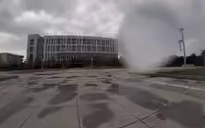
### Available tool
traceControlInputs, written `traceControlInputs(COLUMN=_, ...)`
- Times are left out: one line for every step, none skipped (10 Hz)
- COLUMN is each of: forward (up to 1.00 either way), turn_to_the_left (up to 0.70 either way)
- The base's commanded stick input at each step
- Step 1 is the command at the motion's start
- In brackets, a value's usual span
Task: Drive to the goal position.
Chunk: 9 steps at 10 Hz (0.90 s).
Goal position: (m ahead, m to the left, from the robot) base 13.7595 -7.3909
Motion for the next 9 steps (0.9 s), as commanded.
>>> traceControlInputs(forward=0.70, turn_to_the_left=0.00)
traceControlInputs(forward=0.70, turn_to_the_left=0.00)
traceControlInputs(forward=0.70, turn_to_the_left=0.00)
traceControlInputs(forward=0.70, turn_to_the_left=0.00)
traceControlInputs(forward=0.70, turn_to_the_left=-0.04)
traceControlInputs(forward=0.70, turn_to_the_left=-0.08)
traceControlInputs(forward=0.70, turn_to_the_left=-0.21)
traceControlInputs(forward=0.70, turn_to_the_left=-0.05)
traceControlInputs(forward=0.70, turn_to_the_left=0.00)
